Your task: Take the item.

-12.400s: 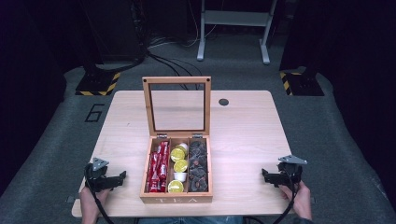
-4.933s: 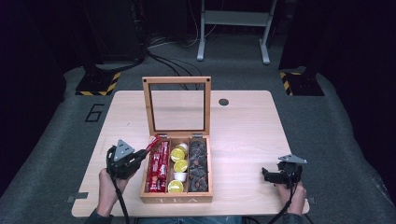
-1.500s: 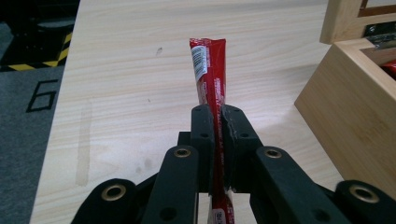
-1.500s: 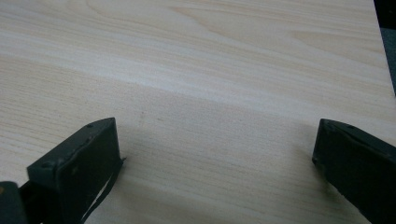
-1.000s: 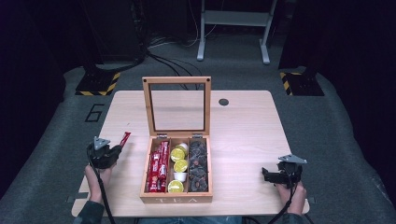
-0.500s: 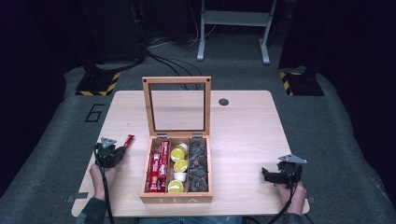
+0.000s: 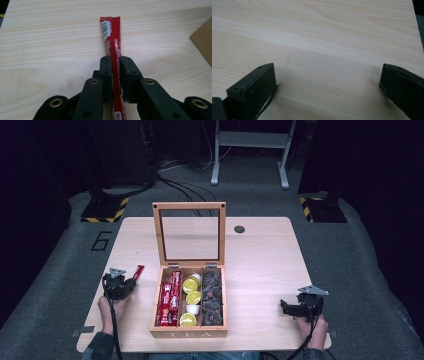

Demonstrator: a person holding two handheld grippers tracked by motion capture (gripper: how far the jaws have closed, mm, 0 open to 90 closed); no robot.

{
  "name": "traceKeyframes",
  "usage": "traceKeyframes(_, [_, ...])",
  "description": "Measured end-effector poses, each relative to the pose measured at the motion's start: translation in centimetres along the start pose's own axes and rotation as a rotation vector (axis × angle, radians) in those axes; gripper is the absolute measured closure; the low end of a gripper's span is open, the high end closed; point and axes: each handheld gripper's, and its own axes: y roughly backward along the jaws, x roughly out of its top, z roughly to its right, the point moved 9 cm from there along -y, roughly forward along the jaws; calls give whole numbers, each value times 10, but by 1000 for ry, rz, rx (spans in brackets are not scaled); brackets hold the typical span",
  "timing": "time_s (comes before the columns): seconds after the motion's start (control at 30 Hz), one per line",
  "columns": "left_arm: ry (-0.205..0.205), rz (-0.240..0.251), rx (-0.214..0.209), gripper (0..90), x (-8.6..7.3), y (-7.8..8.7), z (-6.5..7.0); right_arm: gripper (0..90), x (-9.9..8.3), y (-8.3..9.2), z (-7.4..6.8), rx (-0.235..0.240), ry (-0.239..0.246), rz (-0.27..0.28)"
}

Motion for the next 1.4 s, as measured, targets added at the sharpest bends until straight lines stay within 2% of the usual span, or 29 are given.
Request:
traceKeyframes(0.13, [-5,2,1,746,1,0,-1,0,0,0,0,0,-1,-1])
traceKeyframes(0.2, [11,16,1,716,2,1,-1,0,0,0,0,0,1,-1])
traceKeyframes(0.27, [9,13,2,675,1,2,-1,0,0,0,0,0,-1,-1])
traceKeyframes(0.53, [21,29,-2,427,4,15,-5,0,0,0,0,1,0,-1])
traceKeyframes(0.6, [19,32,-18,338,4,18,-3,0,0,0,0,0,0,-1])
traceKeyframes(0.7, [10,41,-16,244,5,24,-2,0,0,0,0,1,0,-1])
traceKeyframes(0.8, [2,47,-21,178,5,31,0,0,0,0,0,0,1,-1])
traceKeyframes(0.9, [-6,44,-25,151,5,39,0,0,0,0,0,0,-1,-1])
traceKeyframes(1.03, [-26,65,-23,131,3,50,1,0,0,0,0,-1,-1,0])
traceKeyframes(1.1, [-44,59,-18,119,0,57,2,0,0,0,0,0,0,0])
traceKeyframes(1.13, [-41,72,-15,112,-2,59,2,0,0,0,0,-1,-1,0])
traceKeyframes(1.4, [-53,58,-15,82,-25,74,2,0,0,0,0,-1,0,0])
